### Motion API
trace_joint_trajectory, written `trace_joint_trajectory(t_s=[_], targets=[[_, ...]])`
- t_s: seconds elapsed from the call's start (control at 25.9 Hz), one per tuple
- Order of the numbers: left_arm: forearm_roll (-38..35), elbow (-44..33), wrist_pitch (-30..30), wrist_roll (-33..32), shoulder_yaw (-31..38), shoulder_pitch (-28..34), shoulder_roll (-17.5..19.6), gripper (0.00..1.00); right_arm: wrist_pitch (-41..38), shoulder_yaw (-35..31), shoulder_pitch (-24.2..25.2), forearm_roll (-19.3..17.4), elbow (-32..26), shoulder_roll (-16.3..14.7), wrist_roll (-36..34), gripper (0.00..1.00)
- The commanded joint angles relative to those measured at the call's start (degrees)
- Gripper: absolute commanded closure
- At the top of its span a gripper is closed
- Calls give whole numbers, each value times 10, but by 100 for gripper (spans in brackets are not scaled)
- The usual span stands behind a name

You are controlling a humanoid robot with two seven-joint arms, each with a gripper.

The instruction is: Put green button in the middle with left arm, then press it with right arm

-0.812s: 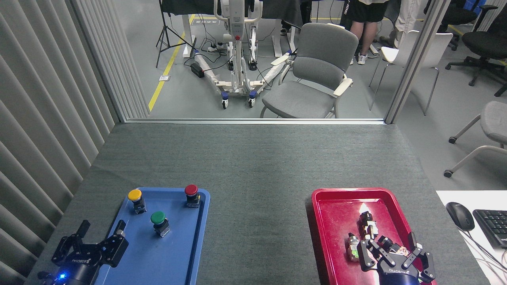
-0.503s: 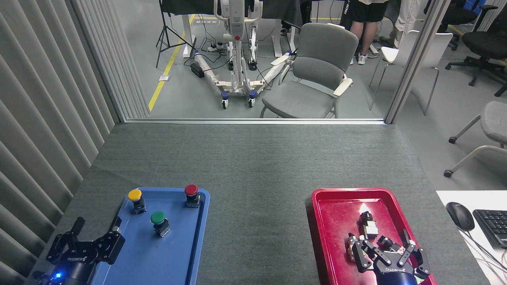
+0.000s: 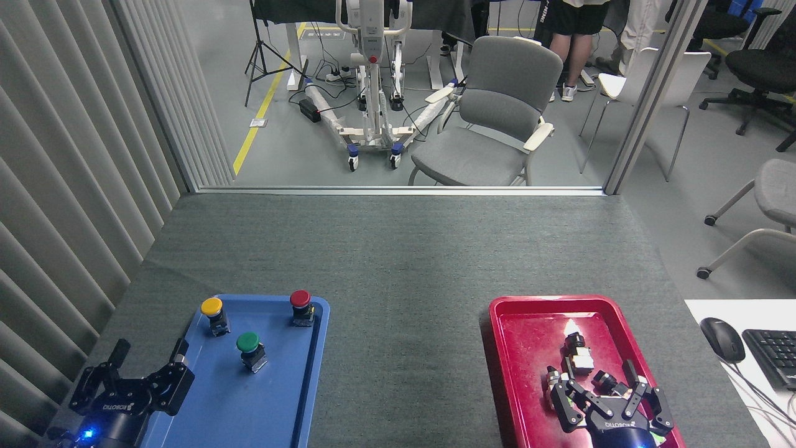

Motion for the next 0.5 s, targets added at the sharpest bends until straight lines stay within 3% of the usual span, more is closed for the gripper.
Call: trace_joint_trajectory(t_s=[0.0,0.46], targets=[[-2,2,0,0,-1,0,0,0,2,0,-1,-1,0,-2,2,0],[-9,1,-2,14,-4,6,6,1,-23,2,-2,-17,-6,-5,2,0]])
